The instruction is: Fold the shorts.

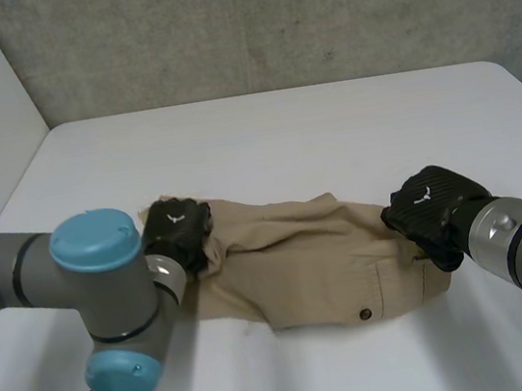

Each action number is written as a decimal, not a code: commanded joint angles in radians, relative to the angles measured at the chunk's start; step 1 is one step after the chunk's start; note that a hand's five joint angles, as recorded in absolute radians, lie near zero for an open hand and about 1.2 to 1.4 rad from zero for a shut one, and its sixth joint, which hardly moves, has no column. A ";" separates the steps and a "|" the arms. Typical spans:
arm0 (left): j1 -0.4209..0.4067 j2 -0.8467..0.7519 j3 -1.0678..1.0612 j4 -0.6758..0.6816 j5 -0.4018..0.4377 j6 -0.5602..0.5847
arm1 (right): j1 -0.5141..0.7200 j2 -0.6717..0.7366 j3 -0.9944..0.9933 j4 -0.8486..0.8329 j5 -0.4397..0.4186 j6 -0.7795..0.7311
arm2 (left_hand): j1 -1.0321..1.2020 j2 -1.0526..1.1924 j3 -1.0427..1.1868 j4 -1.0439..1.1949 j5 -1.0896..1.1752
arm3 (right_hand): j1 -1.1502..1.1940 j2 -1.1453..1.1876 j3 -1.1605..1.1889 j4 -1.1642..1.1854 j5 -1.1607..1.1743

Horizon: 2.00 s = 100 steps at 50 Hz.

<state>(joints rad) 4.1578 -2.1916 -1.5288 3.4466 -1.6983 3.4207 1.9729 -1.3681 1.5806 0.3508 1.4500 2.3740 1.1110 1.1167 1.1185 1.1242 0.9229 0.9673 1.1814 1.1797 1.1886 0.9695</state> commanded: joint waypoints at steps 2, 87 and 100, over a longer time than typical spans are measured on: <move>0.067 0.069 0.116 0.005 0.069 0.012 | 0.007 0.060 -0.091 -0.192 0.016 0.002 | 0.285 0.280 0.278 0.272 0.299 | 0.429 0.215 0.217 0.208 0.252; -0.045 0.313 -0.373 -0.205 0.244 -0.118 | -0.002 0.124 0.262 -0.602 0.084 0.145 | -0.428 -0.433 -0.435 -0.441 -0.414 | 0.429 0.215 0.217 0.208 0.252; 0.058 0.219 -0.252 -0.135 -0.010 -0.124 | -0.002 0.124 0.266 -0.602 0.081 0.145 | -0.519 -0.524 -0.526 -0.532 -0.505 | 0.429 0.215 0.217 0.208 0.252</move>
<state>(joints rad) 4.1706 -1.9784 -1.8198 3.2576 -1.5774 3.3002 1.9712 -1.2441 1.8455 -0.2515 1.5326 2.5188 0.5775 0.5785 0.5768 0.5727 0.3989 0.9674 1.1814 1.1798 1.1935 0.9767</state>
